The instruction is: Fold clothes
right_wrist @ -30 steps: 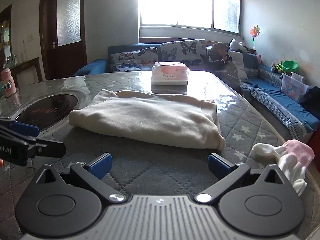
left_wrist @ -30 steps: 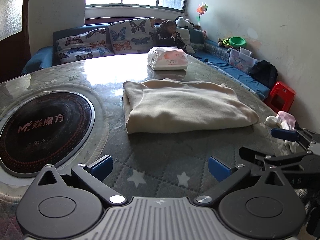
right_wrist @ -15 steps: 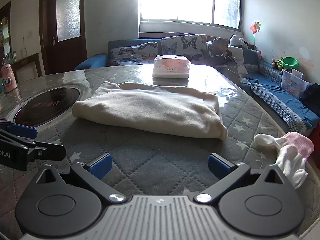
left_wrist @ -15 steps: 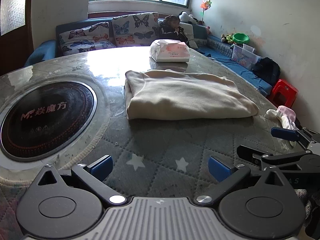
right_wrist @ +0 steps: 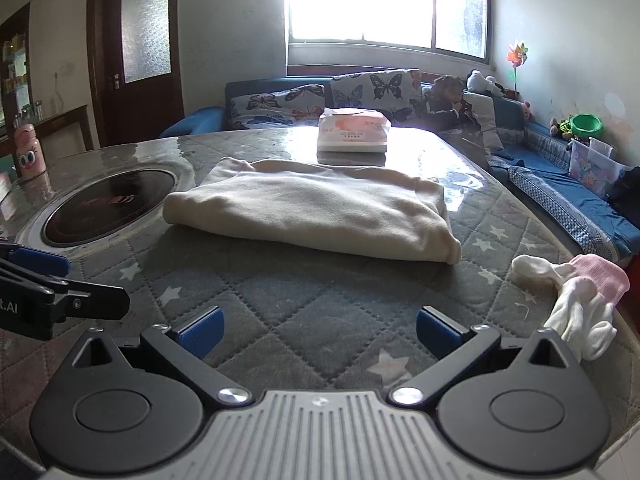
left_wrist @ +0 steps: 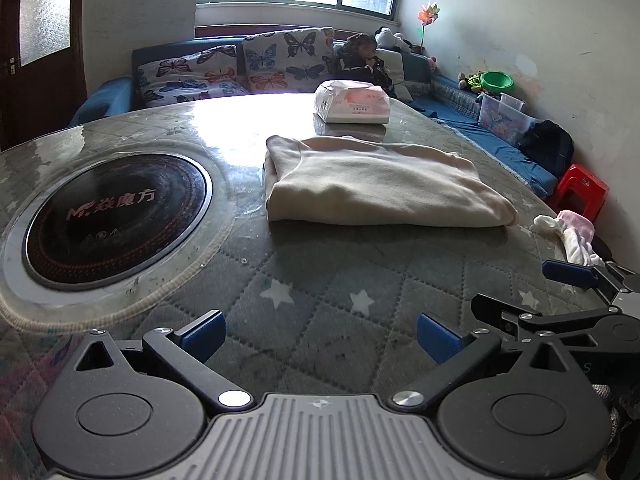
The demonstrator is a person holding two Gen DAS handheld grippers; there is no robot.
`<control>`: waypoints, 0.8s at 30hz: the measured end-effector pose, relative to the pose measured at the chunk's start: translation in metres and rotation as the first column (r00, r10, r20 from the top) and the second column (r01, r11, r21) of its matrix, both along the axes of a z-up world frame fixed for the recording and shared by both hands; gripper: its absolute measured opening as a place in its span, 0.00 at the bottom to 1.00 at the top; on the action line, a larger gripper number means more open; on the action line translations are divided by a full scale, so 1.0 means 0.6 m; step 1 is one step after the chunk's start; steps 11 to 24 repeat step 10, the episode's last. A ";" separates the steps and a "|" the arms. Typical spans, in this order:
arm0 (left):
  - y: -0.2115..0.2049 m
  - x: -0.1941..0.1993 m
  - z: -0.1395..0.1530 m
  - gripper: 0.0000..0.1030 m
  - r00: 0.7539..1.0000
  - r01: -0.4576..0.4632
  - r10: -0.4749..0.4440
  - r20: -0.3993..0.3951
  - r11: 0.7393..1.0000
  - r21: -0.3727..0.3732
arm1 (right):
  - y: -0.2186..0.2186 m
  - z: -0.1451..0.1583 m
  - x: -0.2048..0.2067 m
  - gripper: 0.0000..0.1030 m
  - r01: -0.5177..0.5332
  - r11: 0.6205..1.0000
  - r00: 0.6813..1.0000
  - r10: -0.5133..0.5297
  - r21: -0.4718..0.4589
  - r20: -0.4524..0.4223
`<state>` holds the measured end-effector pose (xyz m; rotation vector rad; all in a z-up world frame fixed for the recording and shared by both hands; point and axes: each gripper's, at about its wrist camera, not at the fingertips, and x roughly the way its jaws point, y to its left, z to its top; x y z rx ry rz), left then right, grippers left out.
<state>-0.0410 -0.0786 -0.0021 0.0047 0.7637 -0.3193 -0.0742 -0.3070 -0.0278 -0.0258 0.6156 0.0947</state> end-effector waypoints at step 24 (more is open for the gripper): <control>-0.012 -0.020 0.006 1.00 1.000 0.007 -0.007 0.022 1.000 -0.002 | -0.001 0.002 -0.023 1.00 0.008 1.000 1.000 -0.008 0.011 0.005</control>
